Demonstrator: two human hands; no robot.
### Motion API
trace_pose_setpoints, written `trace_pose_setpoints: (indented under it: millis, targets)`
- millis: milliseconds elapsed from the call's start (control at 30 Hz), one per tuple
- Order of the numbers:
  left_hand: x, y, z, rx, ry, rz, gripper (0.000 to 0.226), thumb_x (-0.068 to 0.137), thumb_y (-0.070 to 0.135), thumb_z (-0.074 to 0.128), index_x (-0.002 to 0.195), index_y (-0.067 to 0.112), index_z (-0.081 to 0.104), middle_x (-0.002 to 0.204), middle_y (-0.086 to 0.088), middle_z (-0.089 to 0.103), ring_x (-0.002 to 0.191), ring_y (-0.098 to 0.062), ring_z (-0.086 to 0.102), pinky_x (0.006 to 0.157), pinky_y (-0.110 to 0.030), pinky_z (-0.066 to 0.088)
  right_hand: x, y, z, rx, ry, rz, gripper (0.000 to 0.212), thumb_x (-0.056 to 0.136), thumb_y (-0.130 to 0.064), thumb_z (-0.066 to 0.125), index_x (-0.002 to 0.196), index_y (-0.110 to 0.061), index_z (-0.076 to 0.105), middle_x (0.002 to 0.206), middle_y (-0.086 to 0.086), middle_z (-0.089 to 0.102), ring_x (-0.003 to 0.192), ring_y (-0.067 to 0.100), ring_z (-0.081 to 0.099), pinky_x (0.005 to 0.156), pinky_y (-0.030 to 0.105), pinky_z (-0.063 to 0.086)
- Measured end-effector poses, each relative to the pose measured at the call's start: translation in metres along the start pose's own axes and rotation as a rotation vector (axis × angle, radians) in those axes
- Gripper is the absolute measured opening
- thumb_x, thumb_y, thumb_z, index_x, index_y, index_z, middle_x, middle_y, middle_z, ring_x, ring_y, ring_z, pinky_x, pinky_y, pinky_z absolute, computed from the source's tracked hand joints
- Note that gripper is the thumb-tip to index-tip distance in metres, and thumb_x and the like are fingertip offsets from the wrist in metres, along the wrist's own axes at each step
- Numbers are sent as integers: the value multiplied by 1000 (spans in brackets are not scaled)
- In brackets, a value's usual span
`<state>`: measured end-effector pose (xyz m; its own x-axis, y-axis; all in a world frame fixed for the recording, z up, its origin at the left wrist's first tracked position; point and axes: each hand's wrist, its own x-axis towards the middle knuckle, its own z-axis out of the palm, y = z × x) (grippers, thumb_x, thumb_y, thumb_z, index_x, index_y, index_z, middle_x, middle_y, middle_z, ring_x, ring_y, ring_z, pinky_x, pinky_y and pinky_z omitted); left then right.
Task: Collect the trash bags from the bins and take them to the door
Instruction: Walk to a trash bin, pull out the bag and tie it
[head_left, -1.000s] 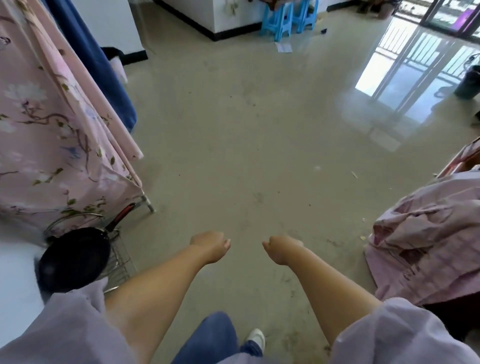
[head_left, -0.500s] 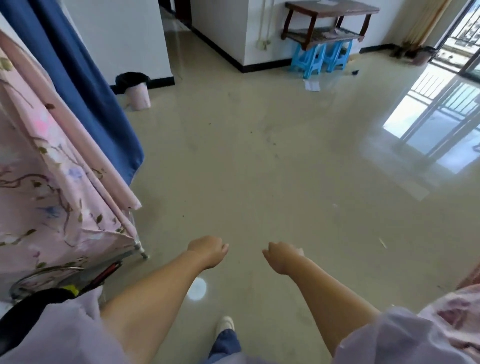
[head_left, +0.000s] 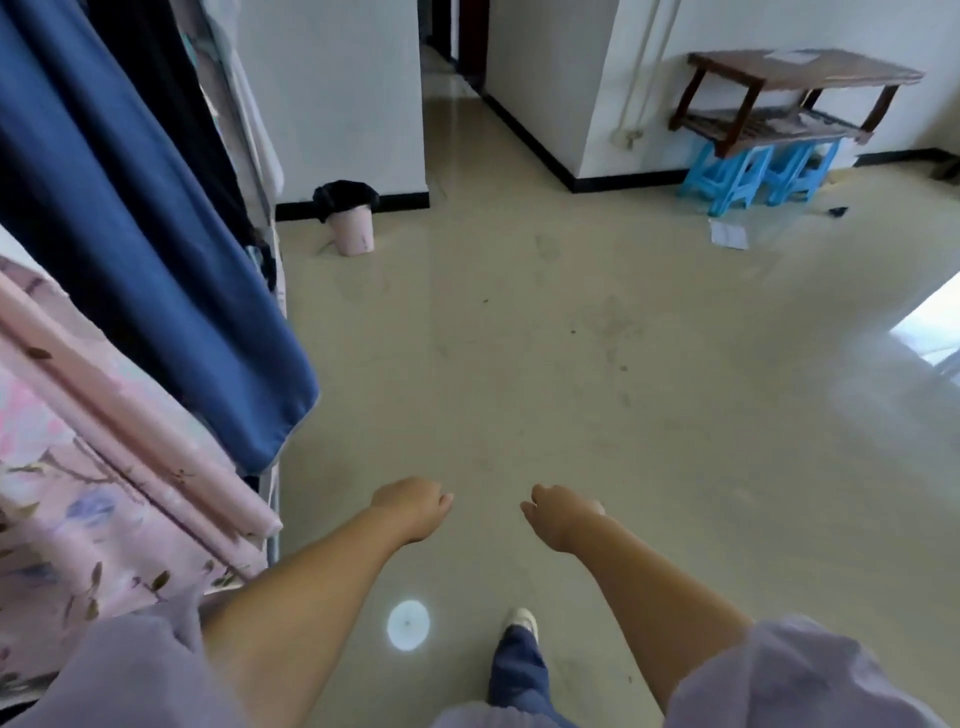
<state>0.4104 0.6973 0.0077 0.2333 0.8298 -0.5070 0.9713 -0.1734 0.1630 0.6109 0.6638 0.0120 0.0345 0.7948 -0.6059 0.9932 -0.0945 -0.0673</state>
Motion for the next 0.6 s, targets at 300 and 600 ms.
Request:
trace_pose_setpoints:
  millis: [300, 600]
  targets:
    - [147, 9, -89, -152, 92, -146, 39, 96, 35, 30, 108, 11, 57, 119, -13, 60, 108, -32, 56, 87, -36, 45, 167, 21, -130, -205, 9, -169, 43, 100, -31, 23, 135, -15, 41, 137, 13, 46, 124, 32, 46, 94, 44, 42]
    - [305, -46, -173, -186, 88, -213, 36, 96, 32, 30, 112, 11, 53, 123, -13, 56, 114, -32, 52, 91, -38, 42, 336, -29, -233, -158, -25, -248, 44, 100, -36, 26, 133, -12, 41, 136, 15, 47, 125, 32, 47, 98, 43, 41]
